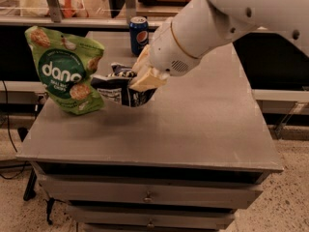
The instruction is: Move blue chip bag near green rice chip bag
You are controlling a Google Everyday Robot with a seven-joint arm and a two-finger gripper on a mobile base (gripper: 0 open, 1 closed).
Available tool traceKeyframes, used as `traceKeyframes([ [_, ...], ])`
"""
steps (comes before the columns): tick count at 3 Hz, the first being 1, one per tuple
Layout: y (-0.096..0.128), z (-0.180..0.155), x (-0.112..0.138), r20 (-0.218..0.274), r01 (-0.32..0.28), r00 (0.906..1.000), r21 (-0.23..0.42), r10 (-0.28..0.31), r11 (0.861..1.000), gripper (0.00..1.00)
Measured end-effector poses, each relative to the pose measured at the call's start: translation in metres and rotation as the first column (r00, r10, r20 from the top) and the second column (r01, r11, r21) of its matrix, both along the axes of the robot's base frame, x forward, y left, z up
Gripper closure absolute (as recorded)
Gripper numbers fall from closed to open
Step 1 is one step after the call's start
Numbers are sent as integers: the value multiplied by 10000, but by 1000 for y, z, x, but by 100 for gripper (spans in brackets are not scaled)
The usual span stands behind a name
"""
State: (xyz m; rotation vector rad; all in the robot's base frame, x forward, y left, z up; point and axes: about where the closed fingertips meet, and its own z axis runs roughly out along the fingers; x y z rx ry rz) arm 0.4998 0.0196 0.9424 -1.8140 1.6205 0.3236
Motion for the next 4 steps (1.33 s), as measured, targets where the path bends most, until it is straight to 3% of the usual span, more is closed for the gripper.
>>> traceKeyframes([
  [1,25,-8,-6,1,-347,9994,165,347,9993,100],
  [2,42,-16,-8,-34,-505,9987,264,506,9984,82],
  [4,57,-27,-12,-17,-539,9985,247,540,9982,36],
])
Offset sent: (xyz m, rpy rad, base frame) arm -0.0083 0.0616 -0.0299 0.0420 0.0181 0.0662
